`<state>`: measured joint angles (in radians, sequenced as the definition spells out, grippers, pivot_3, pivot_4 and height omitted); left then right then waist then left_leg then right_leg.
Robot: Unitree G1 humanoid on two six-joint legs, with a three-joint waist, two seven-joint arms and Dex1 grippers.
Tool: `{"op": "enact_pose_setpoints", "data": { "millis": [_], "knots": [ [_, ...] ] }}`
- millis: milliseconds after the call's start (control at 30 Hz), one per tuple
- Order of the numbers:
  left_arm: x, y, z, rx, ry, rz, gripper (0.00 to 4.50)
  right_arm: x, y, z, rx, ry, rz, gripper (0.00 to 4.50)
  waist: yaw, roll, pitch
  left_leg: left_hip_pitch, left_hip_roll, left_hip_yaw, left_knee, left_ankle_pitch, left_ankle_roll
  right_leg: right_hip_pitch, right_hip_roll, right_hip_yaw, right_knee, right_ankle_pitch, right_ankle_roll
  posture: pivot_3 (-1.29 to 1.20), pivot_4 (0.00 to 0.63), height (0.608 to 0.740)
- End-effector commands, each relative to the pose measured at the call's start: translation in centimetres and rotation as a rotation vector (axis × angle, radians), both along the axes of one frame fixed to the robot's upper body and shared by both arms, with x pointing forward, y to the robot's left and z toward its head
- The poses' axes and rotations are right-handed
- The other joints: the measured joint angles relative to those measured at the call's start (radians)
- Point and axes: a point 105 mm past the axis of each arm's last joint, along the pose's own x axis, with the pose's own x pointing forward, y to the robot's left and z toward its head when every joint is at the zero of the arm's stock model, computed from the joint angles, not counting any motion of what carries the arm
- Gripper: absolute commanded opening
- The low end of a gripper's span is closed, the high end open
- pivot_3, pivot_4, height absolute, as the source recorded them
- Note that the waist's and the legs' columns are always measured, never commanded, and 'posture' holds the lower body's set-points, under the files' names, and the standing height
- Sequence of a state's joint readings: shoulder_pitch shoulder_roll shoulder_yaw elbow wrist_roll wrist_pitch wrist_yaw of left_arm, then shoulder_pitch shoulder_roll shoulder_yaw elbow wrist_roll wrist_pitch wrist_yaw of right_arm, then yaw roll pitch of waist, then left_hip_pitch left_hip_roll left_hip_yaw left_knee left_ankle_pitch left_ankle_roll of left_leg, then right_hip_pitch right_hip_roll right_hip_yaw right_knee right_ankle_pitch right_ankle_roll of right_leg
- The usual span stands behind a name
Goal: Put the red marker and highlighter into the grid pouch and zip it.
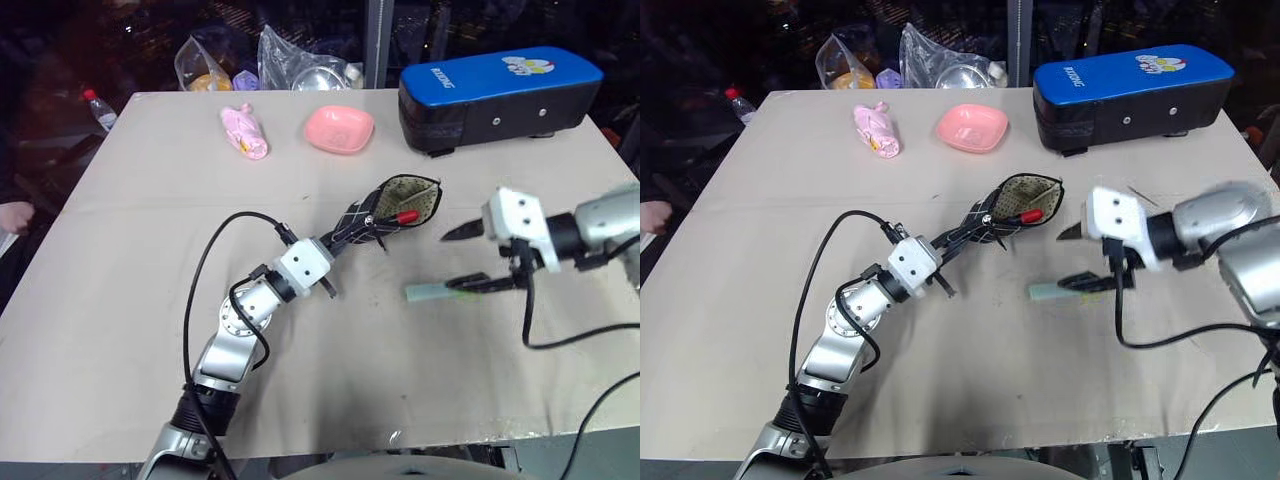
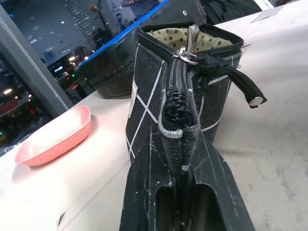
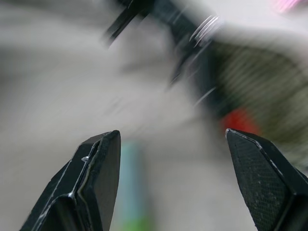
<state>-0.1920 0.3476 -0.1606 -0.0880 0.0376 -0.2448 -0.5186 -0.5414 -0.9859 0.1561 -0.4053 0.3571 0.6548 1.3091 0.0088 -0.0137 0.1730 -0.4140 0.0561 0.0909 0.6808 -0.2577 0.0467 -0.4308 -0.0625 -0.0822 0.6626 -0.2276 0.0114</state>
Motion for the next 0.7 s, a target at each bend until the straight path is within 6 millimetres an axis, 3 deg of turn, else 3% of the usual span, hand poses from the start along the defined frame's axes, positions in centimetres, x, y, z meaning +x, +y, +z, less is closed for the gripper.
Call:
{"op": "enact_pose_setpoints", "data": {
  "millis": [33, 300, 433, 633, 700],
  "knots": [
    [-0.1, 0.0, 0.9, -0.017, -0.031, -0.007, 0.0, 0.6, -0.7, -4.3, -0.119, -0.039, -0.043, 3.48, 0.004, -0.002, -0.002, 0.0, 0.0, -0.001, 0.0, 0.0, 0.0, 0.0, 0.001, 0.0, 0.0, 0.0, 0.0, 0.0, 0.15, 0.74],
    [-0.3, 0.0, 1.0, -0.019, -0.032, -0.004, 0.0, 2.4, -1.5, -8.2, -0.229, -0.007, -0.074, 3.48, 0.005, -0.002, -0.002, -0.001, 0.0, -0.001, 0.003, 0.0, 0.0, 0.001, 0.005, -0.001, 0.0, 0.0, 0.0, 0.0, 0.15, 0.74],
    [-0.6, 0.1, 1.6, -0.053, -0.03, -0.008, 0.0, 3.3, -2.3, -9.1, -0.27, 0.002, -0.108, 3.48, 0.002, -0.004, -0.003, 0.0, 0.001, -0.001, 0.003, 0.0, 0.0, 0.001, 0.006, -0.001, 0.0, 0.0, 0.0, 0.0, 0.15, 0.74],
    [-0.7, 0.2, 1.4, -0.039, -0.024, -0.014, 0.0, 4.0, -2.9, -8.3, -0.286, -0.036, -0.101, 0.82, 0.002, -0.006, -0.005, 0.002, 0.002, -0.002, 0.004, 0.001, -0.002, 0.002, 0.008, 0.0, 0.0, 0.002, -0.001, 0.0, 0.15, 0.74],
    [-0.8, 0.2, 1.3, -0.029, -0.025, -0.017, 0.0, 4.0, -2.9, -7.1, -0.267, -0.062, -0.091, 0.75, 0.003, -0.006, -0.005, 0.002, 0.002, -0.002, 0.005, 0.002, -0.003, 0.002, 0.008, 0.0, 0.0, 0.002, -0.002, 0.0, 0.15, 0.74]
  ]
}}
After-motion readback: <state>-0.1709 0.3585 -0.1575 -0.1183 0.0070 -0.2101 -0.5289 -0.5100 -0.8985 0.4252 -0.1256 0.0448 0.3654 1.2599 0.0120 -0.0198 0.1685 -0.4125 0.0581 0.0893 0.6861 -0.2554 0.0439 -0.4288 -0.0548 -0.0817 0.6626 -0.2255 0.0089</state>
